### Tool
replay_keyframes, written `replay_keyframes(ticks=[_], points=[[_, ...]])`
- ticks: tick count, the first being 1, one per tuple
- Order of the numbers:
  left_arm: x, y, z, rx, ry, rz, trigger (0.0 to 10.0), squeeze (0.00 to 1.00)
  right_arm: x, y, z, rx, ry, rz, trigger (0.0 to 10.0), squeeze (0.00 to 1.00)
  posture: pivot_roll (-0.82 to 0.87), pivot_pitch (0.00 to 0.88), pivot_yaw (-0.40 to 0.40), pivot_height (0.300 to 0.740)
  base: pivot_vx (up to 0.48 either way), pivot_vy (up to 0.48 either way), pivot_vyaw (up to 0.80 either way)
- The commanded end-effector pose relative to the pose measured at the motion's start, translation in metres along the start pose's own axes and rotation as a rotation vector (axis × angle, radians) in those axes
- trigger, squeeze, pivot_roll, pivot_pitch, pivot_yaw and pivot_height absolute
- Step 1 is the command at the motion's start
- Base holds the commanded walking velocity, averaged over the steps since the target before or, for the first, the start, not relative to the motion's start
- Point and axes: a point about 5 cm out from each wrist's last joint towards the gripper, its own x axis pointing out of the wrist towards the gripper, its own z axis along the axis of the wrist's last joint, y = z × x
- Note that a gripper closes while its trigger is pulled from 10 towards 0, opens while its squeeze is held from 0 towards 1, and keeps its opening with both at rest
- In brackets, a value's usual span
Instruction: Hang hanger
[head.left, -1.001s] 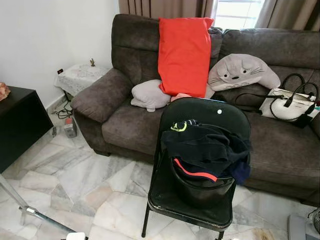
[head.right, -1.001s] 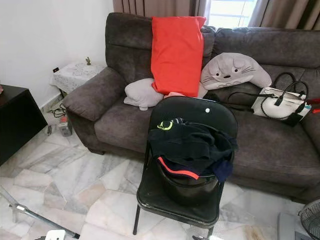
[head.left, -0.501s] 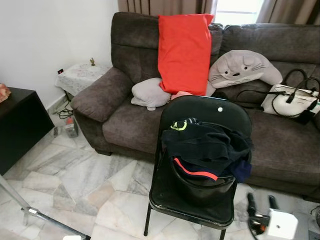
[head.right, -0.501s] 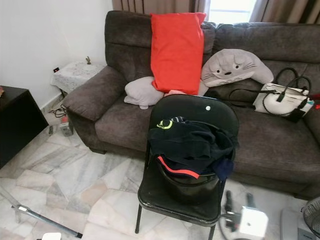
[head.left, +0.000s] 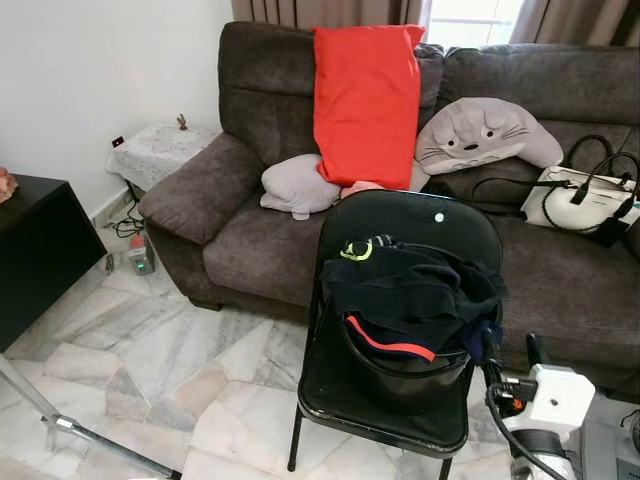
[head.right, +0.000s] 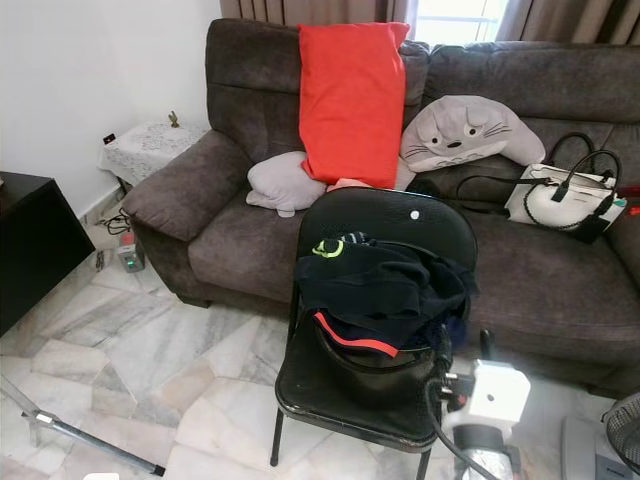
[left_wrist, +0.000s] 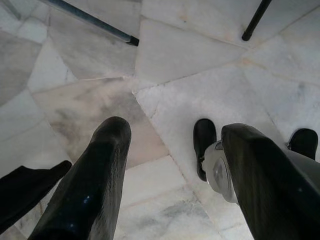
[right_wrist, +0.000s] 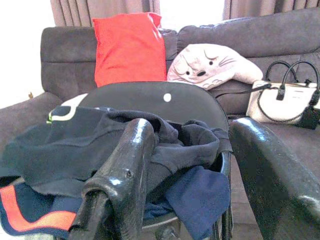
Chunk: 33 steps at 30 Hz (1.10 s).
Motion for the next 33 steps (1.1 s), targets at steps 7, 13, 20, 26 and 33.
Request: replay_keyframes(ticks=[7,13,20,26,33], points=[[0.000,0.005,0.002,0.003,0.003,0.002,10.0,0.00,0.003,0.008,0.013,0.000,-0.005,0.014,10.0,0.00,-0.03,0.000,0.049,0.740,0.000,0.000,0.00],[0.000,0.005,0.001,0.005,0.005,0.000,10.0,0.00,0.008,0.013,0.018,-0.001,-0.004,0.027,10.0,0.00,-0.03,0.000,0.048,0.740,0.040,0.000,0.00],[0.000,0.004,0.001,-0.004,0.009,-0.002,10.0,0.00,0.010,0.013,0.021,-0.003,0.000,0.024,10.0,0.00,-0.03,0.000,0.047,0.740,0.252,0.000,0.00],[0.000,0.003,0.002,-0.004,0.005,-0.006,10.0,0.00,0.010,0.011,0.022,-0.005,0.004,0.017,10.0,0.00,-0.03,0.000,0.047,0.740,0.282,0.000,0.00],[0.001,0.003,0.003,0.000,0.003,-0.005,10.0,0.00,0.010,0.009,0.024,-0.009,0.007,0.009,10.0,0.00,-0.03,0.000,0.045,0.740,0.298,0.000,0.00]])
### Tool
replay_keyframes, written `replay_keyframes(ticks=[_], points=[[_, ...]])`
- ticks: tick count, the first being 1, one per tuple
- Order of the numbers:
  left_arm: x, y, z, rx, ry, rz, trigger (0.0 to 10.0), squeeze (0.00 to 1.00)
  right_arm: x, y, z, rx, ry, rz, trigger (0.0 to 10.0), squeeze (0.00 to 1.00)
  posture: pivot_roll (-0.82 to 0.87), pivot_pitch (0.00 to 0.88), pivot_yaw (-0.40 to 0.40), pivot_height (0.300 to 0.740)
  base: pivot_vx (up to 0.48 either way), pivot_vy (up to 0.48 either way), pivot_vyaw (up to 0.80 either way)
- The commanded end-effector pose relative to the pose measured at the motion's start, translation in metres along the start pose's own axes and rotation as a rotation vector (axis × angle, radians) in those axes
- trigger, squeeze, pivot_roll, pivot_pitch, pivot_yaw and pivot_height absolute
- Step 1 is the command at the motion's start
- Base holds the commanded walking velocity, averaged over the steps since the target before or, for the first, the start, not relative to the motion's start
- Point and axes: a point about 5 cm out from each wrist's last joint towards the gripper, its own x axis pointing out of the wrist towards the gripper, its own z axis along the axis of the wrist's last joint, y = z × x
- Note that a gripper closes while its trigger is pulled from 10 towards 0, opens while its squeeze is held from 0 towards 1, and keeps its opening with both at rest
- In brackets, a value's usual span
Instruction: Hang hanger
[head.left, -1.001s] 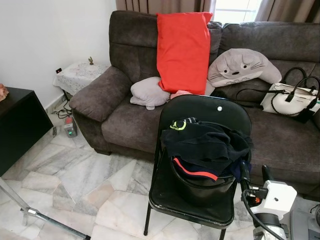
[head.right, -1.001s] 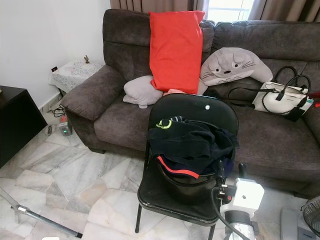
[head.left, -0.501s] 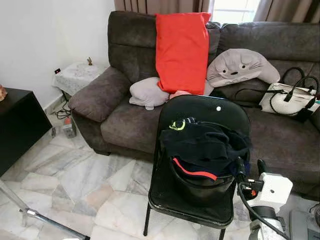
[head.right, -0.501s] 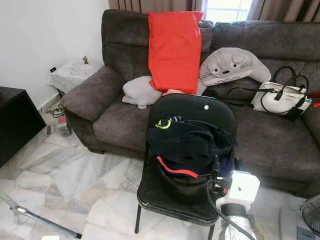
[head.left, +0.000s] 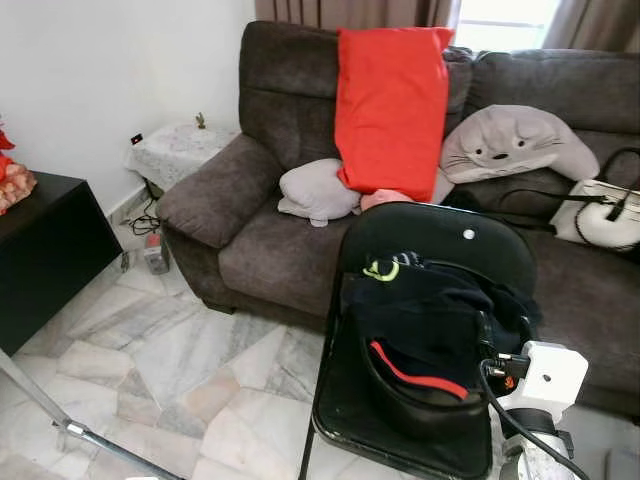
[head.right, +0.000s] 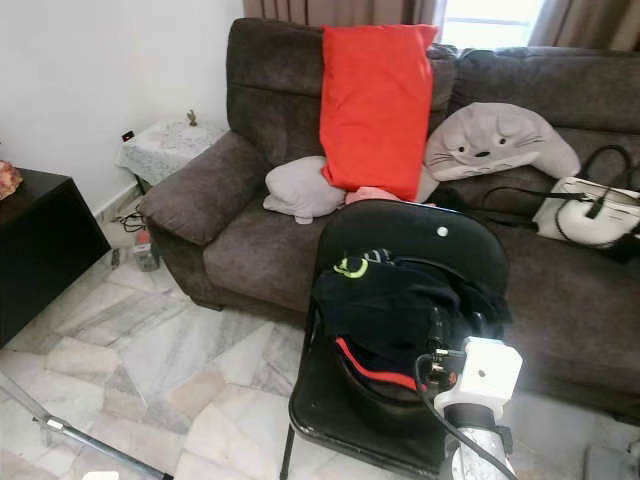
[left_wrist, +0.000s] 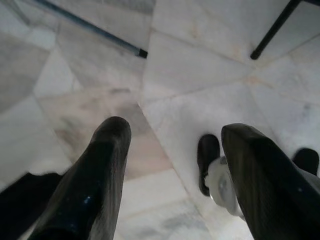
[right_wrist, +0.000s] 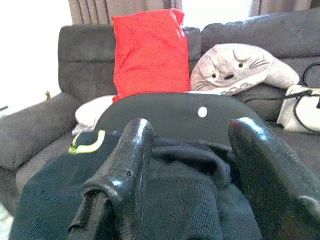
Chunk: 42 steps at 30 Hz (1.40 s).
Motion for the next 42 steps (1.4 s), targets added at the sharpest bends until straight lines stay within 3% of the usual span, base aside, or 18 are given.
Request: replay_keyframes(ticks=[1,5,8,12,16,18,19,21,24,25,27,28,36,37,42], points=[[0.001,-0.004,0.003,0.001,-0.001,-0.010,10.0,0.00,-0.001,-0.008,0.005,-0.017,-0.012,-0.023,10.0,0.00,-0.03,0.000,0.043,0.740,0.000,0.000,0.00],[0.001,-0.004,0.002,0.009,0.006,-0.005,10.0,0.00,-0.004,-0.009,0.006,-0.026,-0.009,-0.025,10.0,0.00,-0.04,0.000,0.043,0.740,0.000,0.000,0.00],[0.001,-0.005,0.000,0.010,0.012,-0.004,10.0,0.00,-0.015,-0.014,0.008,-0.043,0.013,-0.065,10.0,0.00,-0.05,0.000,0.046,0.740,0.000,0.000,0.00],[0.001,-0.005,-0.003,0.014,0.022,-0.004,10.0,0.00,-0.024,-0.014,0.012,-0.120,0.035,-0.055,10.0,0.00,-0.06,0.000,0.046,0.740,0.000,0.000,0.00],[0.000,-0.004,-0.005,0.017,0.035,-0.002,10.0,0.00,-0.036,-0.014,0.016,-0.418,0.088,0.042,10.0,0.00,-0.07,0.000,0.047,0.740,0.000,0.000,0.00],[0.000,-0.003,-0.005,0.019,0.036,-0.003,10.0,0.00,-0.040,-0.016,0.017,-0.421,0.101,0.034,10.0,0.00,-0.08,0.000,0.050,0.740,0.000,0.000,0.00],[0.000,-0.002,-0.005,0.022,0.039,-0.002,10.0,0.00,-0.045,-0.017,0.019,-0.486,0.130,0.045,10.0,0.00,-0.09,0.000,0.052,0.740,0.000,0.000,0.00],[0.000,-0.001,-0.005,0.024,0.040,-0.001,10.0,0.00,-0.047,-0.016,0.021,-0.519,0.138,0.064,10.0,0.00,-0.10,0.000,0.054,0.740,0.000,0.000,0.00],[0.000,0.002,-0.004,0.030,0.042,0.001,10.0,0.00,-0.050,-0.010,0.015,-0.645,0.235,0.161,10.0,0.00,-0.11,0.000,0.055,0.740,0.000,0.000,0.00],[0.000,0.003,-0.003,0.030,0.042,0.003,10.0,0.00,-0.052,-0.012,0.008,-0.667,0.302,0.169,10.0,0.53,-0.11,0.000,0.053,0.740,0.000,0.000,0.00],[0.000,0.004,-0.002,0.030,0.042,0.004,10.0,0.00,-0.052,-0.012,0.006,-0.656,0.316,0.175,10.0,0.53,-0.11,0.000,0.053,0.740,0.000,0.000,0.00],[0.000,0.004,-0.002,0.030,0.041,0.004,10.0,0.00,-0.053,-0.016,0.002,-0.648,0.363,0.140,10.0,1.00,-0.11,0.000,0.051,0.740,0.000,0.000,0.00],[-0.001,0.006,-0.005,0.019,0.051,0.009,10.0,0.00,-0.044,-0.027,-0.005,-0.656,0.465,0.083,10.0,1.00,-0.10,0.000,0.043,0.740,0.000,0.000,0.00],[-0.001,0.006,-0.007,0.018,0.056,0.010,10.0,0.00,-0.043,-0.028,-0.006,-0.671,0.480,0.087,10.0,0.00,-0.10,0.000,0.042,0.740,0.000,0.000,0.00],[-0.002,0.006,-0.010,0.018,0.066,0.010,10.0,0.00,-0.042,-0.028,-0.009,-0.674,0.501,0.088,10.0,0.00,-0.09,0.000,0.043,0.740,0.000,0.000,0.00]])
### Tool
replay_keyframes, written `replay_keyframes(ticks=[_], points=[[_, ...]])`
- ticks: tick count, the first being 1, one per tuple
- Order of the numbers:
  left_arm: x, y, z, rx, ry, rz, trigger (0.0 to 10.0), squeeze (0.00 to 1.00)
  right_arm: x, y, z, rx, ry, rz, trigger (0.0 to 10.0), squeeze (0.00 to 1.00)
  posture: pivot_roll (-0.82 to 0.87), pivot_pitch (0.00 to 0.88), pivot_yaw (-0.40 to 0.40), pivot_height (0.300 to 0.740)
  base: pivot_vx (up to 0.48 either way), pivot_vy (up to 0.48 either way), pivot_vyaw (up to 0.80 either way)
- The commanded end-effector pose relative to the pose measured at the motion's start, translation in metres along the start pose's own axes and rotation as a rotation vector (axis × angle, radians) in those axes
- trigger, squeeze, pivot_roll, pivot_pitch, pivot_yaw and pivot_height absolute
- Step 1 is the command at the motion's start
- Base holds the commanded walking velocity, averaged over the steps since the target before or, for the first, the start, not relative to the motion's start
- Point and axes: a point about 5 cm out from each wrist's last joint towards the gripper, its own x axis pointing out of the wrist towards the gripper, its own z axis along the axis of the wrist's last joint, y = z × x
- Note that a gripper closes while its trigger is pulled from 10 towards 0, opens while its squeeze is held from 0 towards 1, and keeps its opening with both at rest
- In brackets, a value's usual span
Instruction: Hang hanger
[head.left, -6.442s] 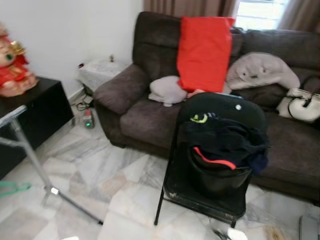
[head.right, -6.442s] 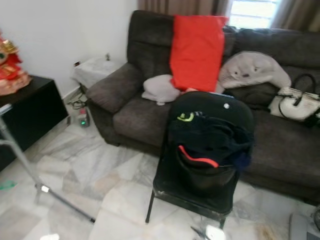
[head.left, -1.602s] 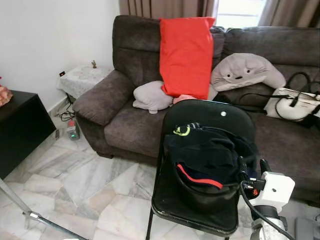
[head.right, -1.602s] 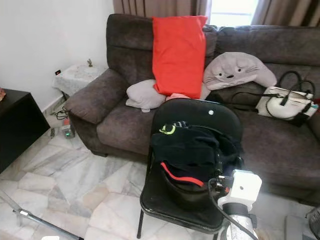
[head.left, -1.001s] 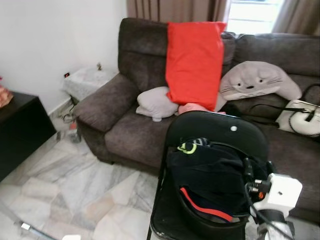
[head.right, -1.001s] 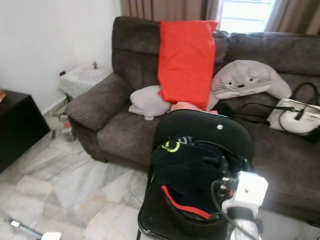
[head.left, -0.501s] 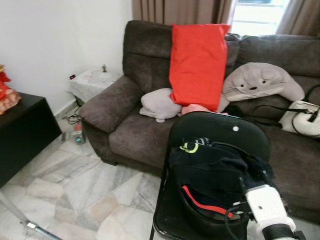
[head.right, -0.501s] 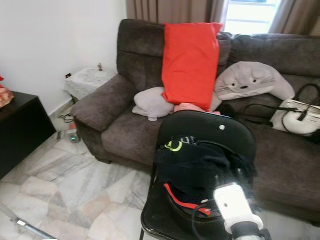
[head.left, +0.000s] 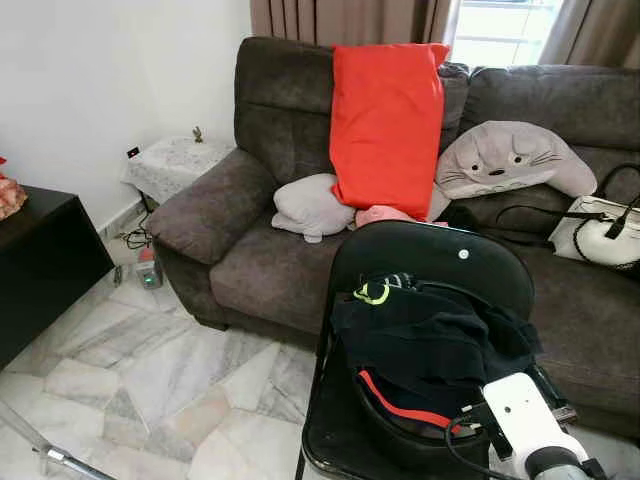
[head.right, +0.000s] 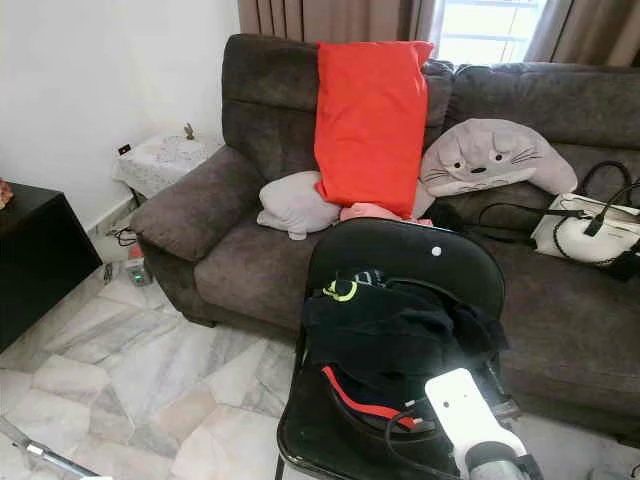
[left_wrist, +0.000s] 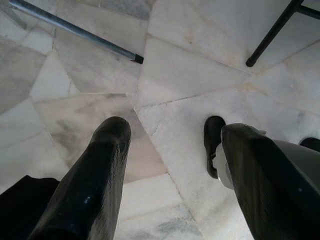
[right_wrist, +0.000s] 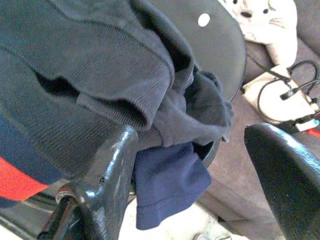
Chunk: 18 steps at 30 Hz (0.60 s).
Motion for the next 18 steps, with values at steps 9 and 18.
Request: replay_keyframes(ticks=[9,18], points=[[-0.002,0.006,-0.006,0.019,0.038,0.010,10.0,0.00,0.006,0.000,0.003,0.003,0.027,0.005,10.0,0.00,-0.10,0.000,0.045,0.740,0.000,0.000,0.00],[-0.002,0.007,-0.006,0.018,0.040,0.009,10.0,0.00,0.012,-0.002,0.006,-0.005,0.007,0.015,10.0,0.00,-0.10,0.000,0.040,0.740,0.000,0.000,0.00]])
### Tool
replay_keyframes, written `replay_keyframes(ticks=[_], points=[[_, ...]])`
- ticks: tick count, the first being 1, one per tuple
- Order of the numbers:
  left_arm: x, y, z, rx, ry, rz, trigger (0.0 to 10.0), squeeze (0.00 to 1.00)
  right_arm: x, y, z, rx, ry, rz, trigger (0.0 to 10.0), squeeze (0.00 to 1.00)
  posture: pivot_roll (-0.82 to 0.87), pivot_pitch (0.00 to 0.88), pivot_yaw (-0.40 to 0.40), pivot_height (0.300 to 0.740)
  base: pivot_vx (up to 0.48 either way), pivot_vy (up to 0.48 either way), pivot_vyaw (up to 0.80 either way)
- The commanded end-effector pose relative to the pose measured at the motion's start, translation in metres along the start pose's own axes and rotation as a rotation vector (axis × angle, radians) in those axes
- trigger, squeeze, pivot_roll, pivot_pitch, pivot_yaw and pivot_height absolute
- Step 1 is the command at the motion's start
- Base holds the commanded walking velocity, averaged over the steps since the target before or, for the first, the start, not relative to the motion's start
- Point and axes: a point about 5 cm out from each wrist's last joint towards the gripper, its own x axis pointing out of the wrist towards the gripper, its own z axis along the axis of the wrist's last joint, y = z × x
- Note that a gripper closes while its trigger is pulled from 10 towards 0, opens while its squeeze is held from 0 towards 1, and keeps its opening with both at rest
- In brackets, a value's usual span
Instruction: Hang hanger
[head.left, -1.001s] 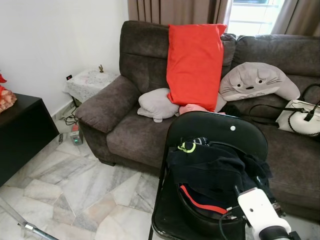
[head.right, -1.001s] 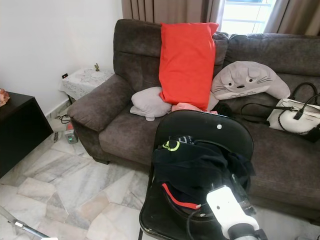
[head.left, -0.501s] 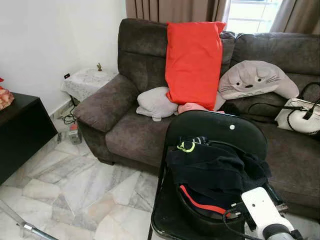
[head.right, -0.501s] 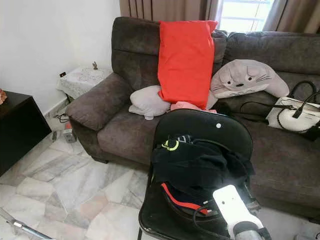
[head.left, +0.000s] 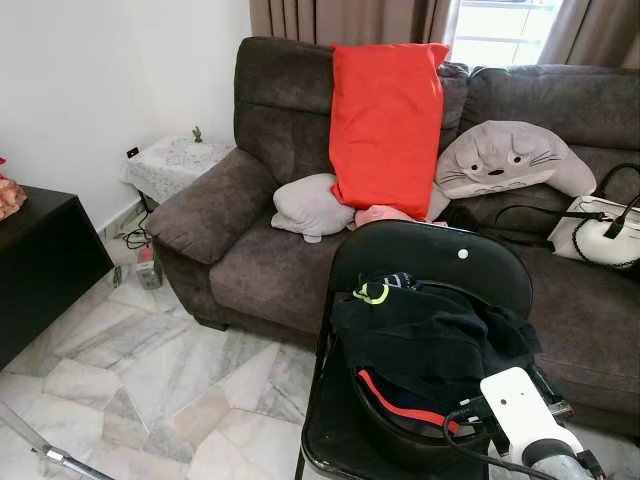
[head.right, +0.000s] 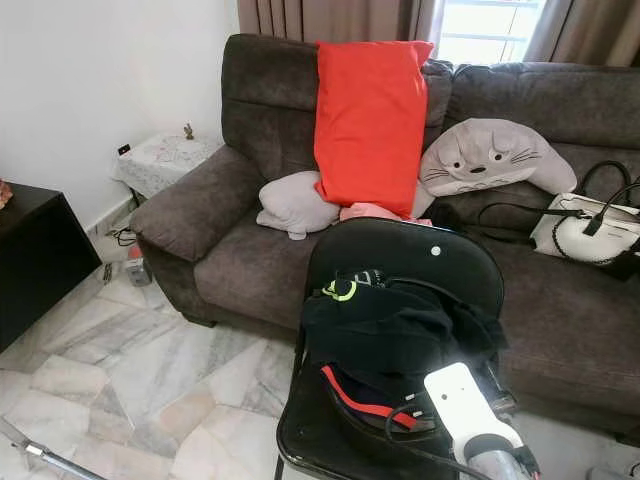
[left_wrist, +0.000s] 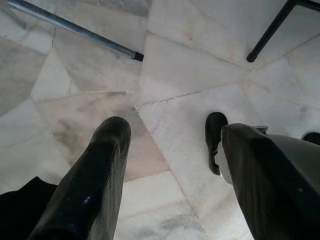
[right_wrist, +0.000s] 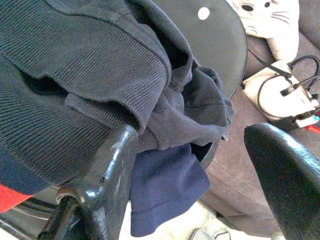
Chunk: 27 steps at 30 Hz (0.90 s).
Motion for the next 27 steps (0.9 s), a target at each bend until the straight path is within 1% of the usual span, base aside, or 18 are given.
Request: replay_keyframes(ticks=[1,10,15,20,27], points=[[-0.001,0.006,-0.004,-0.001,0.029,0.010,10.0,0.00,0.002,0.001,0.003,0.001,-0.012,0.017,10.0,0.00,-0.10,0.000,0.038,0.740,0.000,0.000,0.00],[-0.001,0.007,-0.003,-0.001,0.028,0.012,10.0,0.00,0.009,-0.001,0.010,-0.002,-0.043,0.024,10.0,0.00,-0.09,0.000,0.035,0.740,0.000,0.000,0.00],[-0.001,0.006,-0.002,-0.003,0.026,0.011,10.0,0.00,0.011,0.000,0.011,-0.004,-0.044,0.029,10.0,0.00,-0.09,0.000,0.033,0.740,0.000,0.000,0.00],[0.000,0.004,-0.002,-0.005,0.024,0.008,10.0,0.00,0.012,0.001,0.010,0.015,-0.031,0.043,10.0,0.00,-0.09,0.000,0.034,0.740,0.000,0.000,0.00],[0.000,0.003,-0.003,-0.004,0.027,0.004,10.0,0.00,0.014,0.003,0.001,0.018,0.020,0.042,10.0,0.00,-0.09,0.000,0.031,0.740,0.000,0.000,0.00]])
